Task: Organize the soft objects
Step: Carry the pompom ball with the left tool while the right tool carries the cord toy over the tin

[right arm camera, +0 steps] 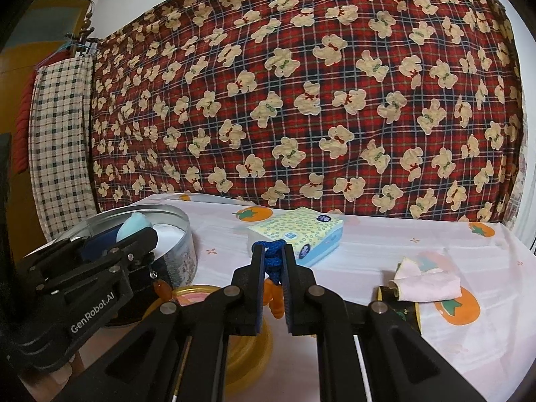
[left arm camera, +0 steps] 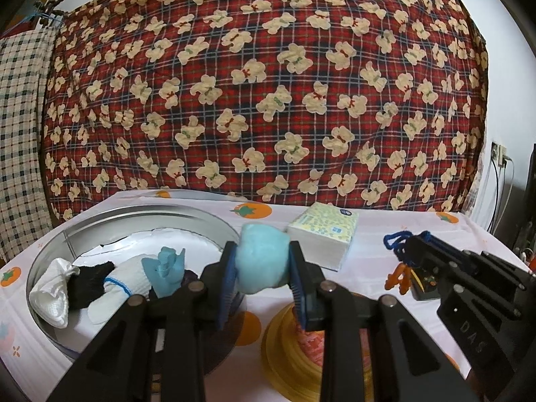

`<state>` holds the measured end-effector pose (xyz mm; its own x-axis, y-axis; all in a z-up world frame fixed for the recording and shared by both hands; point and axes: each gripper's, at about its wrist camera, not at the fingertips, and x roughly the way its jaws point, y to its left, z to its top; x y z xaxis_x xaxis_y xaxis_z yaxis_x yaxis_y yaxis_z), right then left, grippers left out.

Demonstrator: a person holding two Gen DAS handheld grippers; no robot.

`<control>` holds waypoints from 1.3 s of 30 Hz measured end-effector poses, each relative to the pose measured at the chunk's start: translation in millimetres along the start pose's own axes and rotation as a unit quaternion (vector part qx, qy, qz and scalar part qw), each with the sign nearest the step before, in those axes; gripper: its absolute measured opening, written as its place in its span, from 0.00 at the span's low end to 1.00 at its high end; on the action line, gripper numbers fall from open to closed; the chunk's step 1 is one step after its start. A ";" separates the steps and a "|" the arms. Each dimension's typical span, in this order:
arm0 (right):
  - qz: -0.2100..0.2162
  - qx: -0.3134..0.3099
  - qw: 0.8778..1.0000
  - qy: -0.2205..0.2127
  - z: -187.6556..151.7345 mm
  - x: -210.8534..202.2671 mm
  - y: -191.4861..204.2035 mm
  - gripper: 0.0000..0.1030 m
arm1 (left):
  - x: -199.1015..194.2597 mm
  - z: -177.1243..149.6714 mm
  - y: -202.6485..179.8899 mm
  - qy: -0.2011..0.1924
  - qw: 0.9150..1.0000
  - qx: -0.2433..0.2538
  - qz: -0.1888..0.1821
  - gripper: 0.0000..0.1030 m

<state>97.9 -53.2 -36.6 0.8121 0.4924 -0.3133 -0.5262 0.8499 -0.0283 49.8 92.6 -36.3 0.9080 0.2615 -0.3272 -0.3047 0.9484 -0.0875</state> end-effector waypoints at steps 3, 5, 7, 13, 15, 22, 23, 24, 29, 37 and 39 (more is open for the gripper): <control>0.004 -0.001 1.000 0.001 0.5 2.0 1.7 0.11 | -2.7 2.1 5.0 -0.004 1.000 -0.006 -0.002 0.28; 0.007 -0.002 1.000 0.003 1.1 4.2 2.6 0.11 | -4.2 4.0 8.2 -0.007 1.000 -0.009 -0.004 0.28; 0.008 -0.003 1.000 0.005 1.7 6.6 4.3 0.11 | -5.8 6.3 10.2 -0.008 1.000 -0.011 -0.006 0.28; 0.016 -0.004 1.000 0.005 5.3 9.1 10.3 0.11 | -8.4 11.0 16.6 -0.011 1.000 -0.017 -0.008 0.28; 0.017 -0.007 1.000 0.004 6.5 9.5 13.7 0.11 | -8.2 10.6 19.5 -0.010 1.000 -0.018 -0.006 0.28; 0.025 -0.016 1.000 0.002 12.1 10.1 23.5 0.11 | -9.2 10.9 29.1 -0.009 1.000 -0.024 -0.002 0.28; 0.026 -0.017 1.000 0.002 12.8 10.2 24.4 0.11 | -10.1 11.3 30.8 -0.010 1.000 -0.026 -0.001 0.28; 0.028 -0.018 0.999 0.002 13.9 10.3 25.9 0.11 | -10.5 11.8 31.7 -0.010 1.000 -0.026 -0.001 0.28; 0.035 -0.022 0.999 0.000 19.5 12.4 33.0 0.11 | -14.8 15.3 36.5 -0.014 1.000 -0.025 -0.004 0.28; 0.043 -0.026 0.999 0.005 24.1 19.5 42.5 0.11 | -16.0 20.6 47.2 -0.013 1.000 -0.018 0.003 0.28; 0.047 -0.026 0.999 0.005 27.0 20.9 44.5 0.11 | -16.2 21.4 48.6 -0.014 1.000 -0.015 0.008 0.28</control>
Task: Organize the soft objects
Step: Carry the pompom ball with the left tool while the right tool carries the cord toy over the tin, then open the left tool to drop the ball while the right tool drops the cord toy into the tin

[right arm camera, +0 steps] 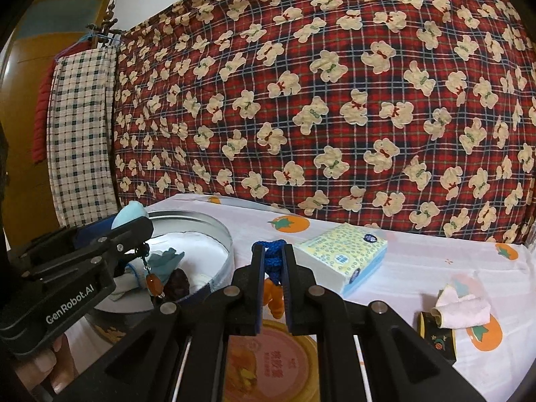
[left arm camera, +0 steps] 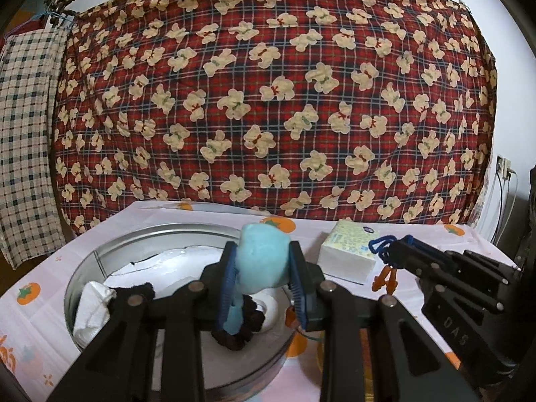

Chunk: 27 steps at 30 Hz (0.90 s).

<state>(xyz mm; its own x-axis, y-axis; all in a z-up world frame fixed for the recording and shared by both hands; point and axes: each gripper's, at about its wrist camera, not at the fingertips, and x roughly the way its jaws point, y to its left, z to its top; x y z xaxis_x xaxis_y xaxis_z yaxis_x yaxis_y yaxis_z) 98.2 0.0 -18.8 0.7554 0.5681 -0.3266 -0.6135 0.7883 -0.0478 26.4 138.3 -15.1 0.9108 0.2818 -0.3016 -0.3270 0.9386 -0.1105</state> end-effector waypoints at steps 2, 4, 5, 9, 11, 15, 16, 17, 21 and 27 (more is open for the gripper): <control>0.005 0.000 1.000 -0.001 4.5 1.2 1.9 0.11 | 0.4 2.4 3.8 0.001 1.000 0.003 0.003 0.28; 0.008 -0.001 1.000 -0.002 7.7 1.8 3.6 0.11 | 0.8 3.9 6.2 0.001 1.000 0.005 0.006 0.28; 0.010 -0.002 1.000 -0.003 9.8 2.0 5.2 0.11 | 0.5 4.9 8.0 0.001 1.000 0.007 0.008 0.28; 0.018 -0.002 1.000 -0.005 15.4 2.9 10.3 0.11 | -0.2 8.9 12.5 -0.001 1.000 0.012 0.012 0.28; 0.024 -0.001 1.000 -0.004 17.7 4.8 13.2 0.11 | -1.3 11.4 14.1 -0.004 1.000 0.015 0.015 0.28; 0.033 0.000 0.999 -0.001 21.8 8.5 17.7 0.11 | -4.2 18.7 19.0 -0.010 1.000 0.021 0.020 0.28; 0.035 0.000 0.999 0.000 23.1 9.8 19.1 0.11 | -4.9 20.8 20.8 -0.012 0.999 0.022 0.022 0.28; 0.038 -0.001 0.999 0.002 24.8 11.3 21.0 0.11 | -5.2 22.7 22.7 -0.014 0.999 0.022 0.024 0.28; 0.049 -0.005 0.999 0.007 30.6 17.3 28.8 0.10 | -2.4 31.1 33.3 -0.016 0.999 0.022 0.034 0.28; 0.074 0.005 0.997 0.023 38.9 32.1 39.8 0.10 | 11.0 37.0 52.3 0.007 0.999 0.023 0.039 0.28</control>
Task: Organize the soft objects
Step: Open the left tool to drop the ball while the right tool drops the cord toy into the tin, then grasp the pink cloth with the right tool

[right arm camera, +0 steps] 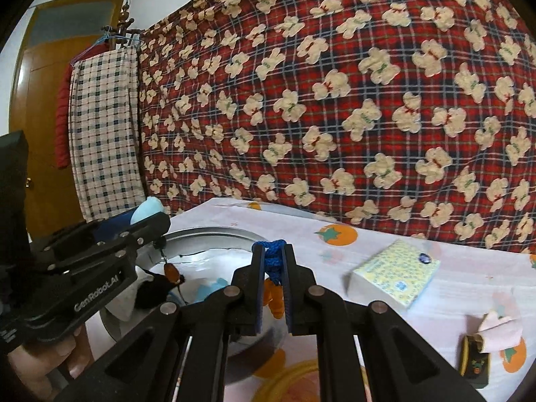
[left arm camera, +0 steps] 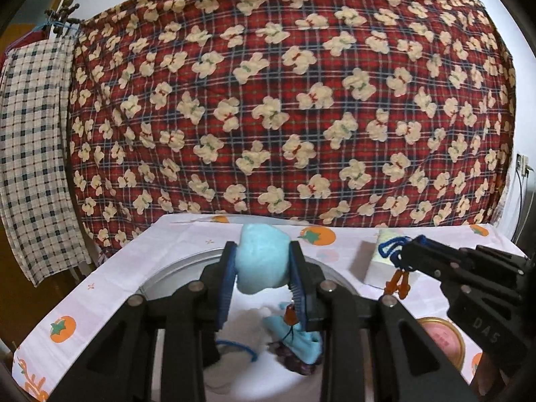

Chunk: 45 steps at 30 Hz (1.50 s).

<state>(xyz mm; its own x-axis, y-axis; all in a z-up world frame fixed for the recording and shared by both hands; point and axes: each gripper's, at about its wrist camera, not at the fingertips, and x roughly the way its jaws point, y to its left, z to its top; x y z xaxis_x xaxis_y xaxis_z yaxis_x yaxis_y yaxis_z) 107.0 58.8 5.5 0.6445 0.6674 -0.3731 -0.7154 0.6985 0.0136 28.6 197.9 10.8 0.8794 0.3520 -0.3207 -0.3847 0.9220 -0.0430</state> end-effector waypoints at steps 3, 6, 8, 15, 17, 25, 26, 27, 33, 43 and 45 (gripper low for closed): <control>0.007 -0.009 1.000 0.015 3.8 11.7 8.4 0.11 | 9.2 4.1 13.5 0.013 1.000 -0.004 0.005 0.28; 0.013 -0.017 0.999 0.032 7.7 24.0 16.5 0.11 | 18.6 7.5 23.2 0.027 1.000 -0.007 0.005 0.28; 0.020 -0.014 0.999 0.045 9.7 34.0 20.4 0.10 | 26.6 8.8 29.3 0.037 0.999 -0.008 0.006 0.28; 0.025 -0.013 0.995 0.095 8.7 67.3 30.9 0.11 | 60.0 0.8 42.2 0.089 0.996 -0.006 0.014 0.28; 0.021 -0.016 0.994 0.108 5.7 75.1 33.7 0.11 | 64.8 -2.1 44.7 0.099 0.995 -0.003 0.019 0.29; 0.016 -0.009 0.990 0.138 -3.0 86.7 29.4 0.38 | 71.4 -6.7 50.0 0.117 0.992 0.010 0.045 0.68; 0.016 -0.003 0.991 0.134 -3.2 84.3 26.3 0.55 | 69.2 -6.3 49.9 0.114 0.992 0.011 0.053 0.71; 0.014 0.001 0.992 0.126 -2.8 80.9 23.9 0.65 | 66.6 -5.9 50.7 0.111 0.992 0.009 0.053 0.72; 0.008 0.015 0.995 0.100 -2.3 57.0 6.0 0.67 | 54.3 -4.5 43.8 0.099 0.993 0.010 0.067 0.89; -0.086 -0.024 0.993 0.078 -24.8 -0.9 -65.2 0.67 | 33.4 -8.4 -25.1 0.085 0.996 0.025 0.022 0.94; -0.111 -0.021 0.991 0.076 -29.5 -13.6 -88.4 0.67 | 30.2 -9.8 -50.4 0.082 0.996 0.034 0.008 0.95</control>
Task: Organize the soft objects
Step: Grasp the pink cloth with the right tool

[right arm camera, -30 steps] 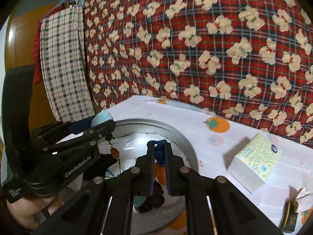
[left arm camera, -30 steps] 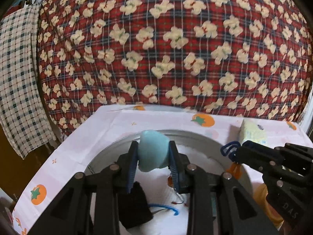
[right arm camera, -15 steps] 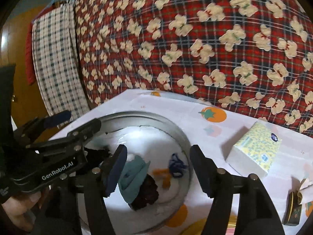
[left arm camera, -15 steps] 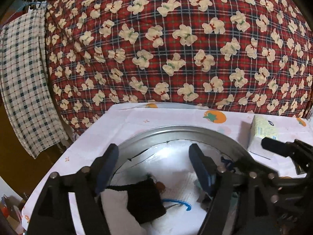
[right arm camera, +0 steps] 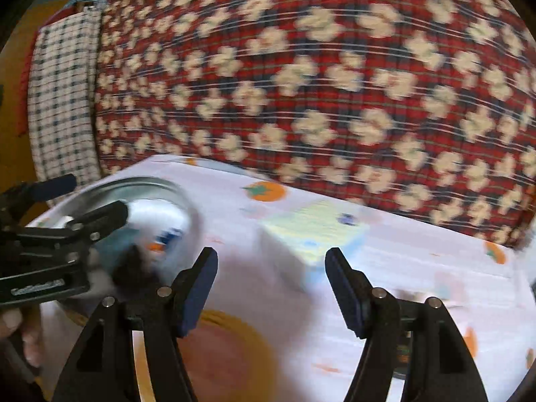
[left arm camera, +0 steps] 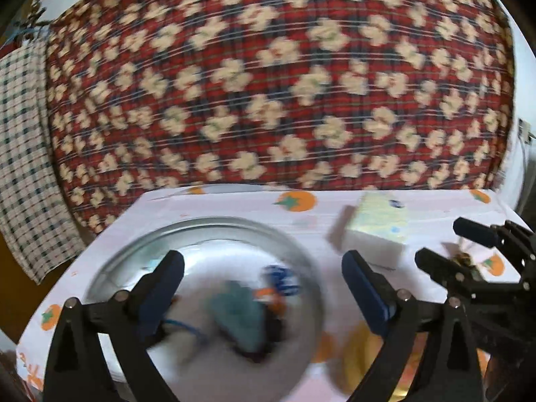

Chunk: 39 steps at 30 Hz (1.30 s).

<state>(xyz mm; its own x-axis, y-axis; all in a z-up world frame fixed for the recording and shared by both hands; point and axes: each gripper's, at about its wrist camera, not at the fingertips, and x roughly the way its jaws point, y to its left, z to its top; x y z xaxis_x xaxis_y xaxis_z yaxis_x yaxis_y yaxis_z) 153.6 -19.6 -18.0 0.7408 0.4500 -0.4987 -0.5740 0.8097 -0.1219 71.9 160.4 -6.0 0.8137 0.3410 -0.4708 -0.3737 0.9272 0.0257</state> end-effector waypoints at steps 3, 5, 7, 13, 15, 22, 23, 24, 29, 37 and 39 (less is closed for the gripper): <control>-0.025 0.024 0.999 0.005 -11.7 -6.7 -40.6 0.67 | -1.8 -0.3 -34.2 0.000 1.000 0.012 -0.020 0.96; -0.042 0.046 0.998 0.012 -19.8 -8.9 -70.3 0.70 | -0.5 -2.6 -61.6 0.004 0.999 0.026 -0.035 0.96; -0.058 0.065 0.996 0.021 -26.4 -8.7 -93.9 0.72 | 2.1 -5.8 -87.6 0.010 0.998 0.041 -0.046 0.96; -0.074 0.127 0.988 0.044 -47.8 -3.1 -157.7 0.72 | 15.0 -15.1 -153.0 0.032 0.994 0.073 -0.070 0.96; -0.074 0.137 0.987 0.050 -51.6 0.8 -167.6 0.72 | 19.4 -17.5 -170.7 0.039 0.993 0.080 -0.075 0.96; -0.071 0.156 0.982 0.079 -60.8 19.3 -191.1 0.73 | 22.9 -22.8 -198.0 0.046 0.991 0.097 -0.076 0.98; -0.070 0.157 0.982 0.084 -61.0 22.3 -192.2 0.73 | 21.4 -23.0 -200.3 0.042 0.991 0.101 -0.075 0.98; -0.068 0.157 0.981 0.087 -61.1 24.4 -192.9 0.73 | 20.8 -23.1 -203.0 0.040 0.991 0.106 -0.073 0.98; -0.053 0.156 0.980 0.107 -62.1 36.8 -191.0 0.73 | 28.3 -23.4 -208.2 0.049 0.990 0.108 -0.072 0.98; -0.051 0.150 0.976 0.149 -64.9 54.2 -188.9 0.73 | 36.9 -26.7 -211.4 0.059 0.990 0.102 -0.080 0.98; -0.048 0.152 0.975 0.157 -66.1 57.7 -190.3 0.73 | 37.1 -26.6 -211.4 0.059 0.990 0.102 -0.080 0.98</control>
<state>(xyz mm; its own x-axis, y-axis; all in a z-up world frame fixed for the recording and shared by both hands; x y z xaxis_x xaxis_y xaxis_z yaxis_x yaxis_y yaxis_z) 282.4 -172.6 -80.2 0.6152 0.2681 -0.7414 -0.3428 0.9378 0.0548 169.2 -27.0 -52.3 0.7932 0.1772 -0.5826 -0.1360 0.9841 0.1143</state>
